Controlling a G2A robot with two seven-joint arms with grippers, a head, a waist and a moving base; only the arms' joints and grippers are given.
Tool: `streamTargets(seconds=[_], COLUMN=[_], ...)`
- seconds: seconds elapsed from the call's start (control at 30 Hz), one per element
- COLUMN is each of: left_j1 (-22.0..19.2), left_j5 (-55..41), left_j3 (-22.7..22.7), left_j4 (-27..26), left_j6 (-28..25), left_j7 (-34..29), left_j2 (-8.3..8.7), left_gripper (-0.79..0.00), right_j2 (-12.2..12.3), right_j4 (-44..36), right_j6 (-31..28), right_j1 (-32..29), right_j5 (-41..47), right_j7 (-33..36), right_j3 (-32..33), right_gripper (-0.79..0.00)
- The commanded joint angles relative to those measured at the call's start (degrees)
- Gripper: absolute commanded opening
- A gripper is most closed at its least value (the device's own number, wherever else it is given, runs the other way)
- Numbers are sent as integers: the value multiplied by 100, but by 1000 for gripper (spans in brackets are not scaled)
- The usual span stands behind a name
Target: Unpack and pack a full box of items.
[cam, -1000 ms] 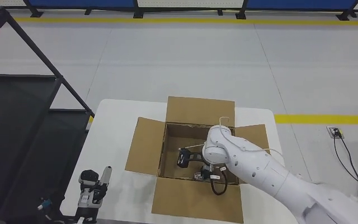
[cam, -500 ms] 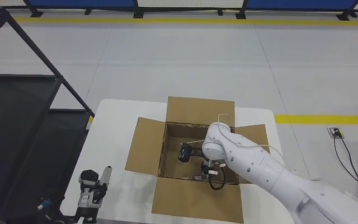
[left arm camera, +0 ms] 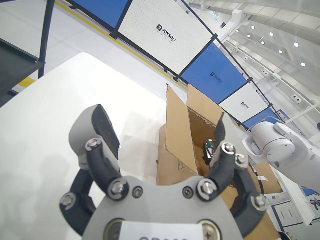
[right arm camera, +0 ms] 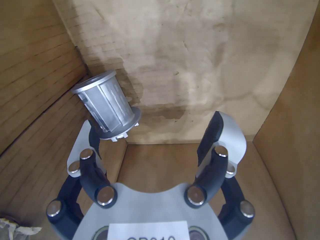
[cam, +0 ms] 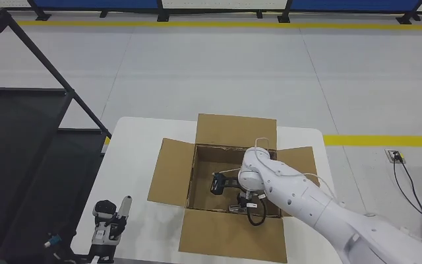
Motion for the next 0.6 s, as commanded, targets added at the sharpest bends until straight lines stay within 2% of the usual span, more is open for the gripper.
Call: streamTargets(seconds=[0.0,0.2,0.3,0.43,0.57], left_j1=[0,0,0,0,0], left_j5=[0,0,0,0,0], left_j3=[0,0,0,0,0], left_j4=[0,0,0,0,0], left_j6=[0,0,0,0,0], left_j7=[0,0,0,0,0], left_j2=[0,0,0,0,0], left_gripper=[0,0,0,0,0], right_j2=[-70,-258,-266,-101,162], right_j4=[112,439,443,150,-404], right_j6=[133,759,917,1423,1410], right_j1=[10,15,2,-146,-384], right_j5=[-80,-241,-424,-861,-1157], right_j7=[-49,-208,-516,-1097,-1056], right_j3=[-2,59,132,327,516], right_gripper=[0,0,0,0,0])
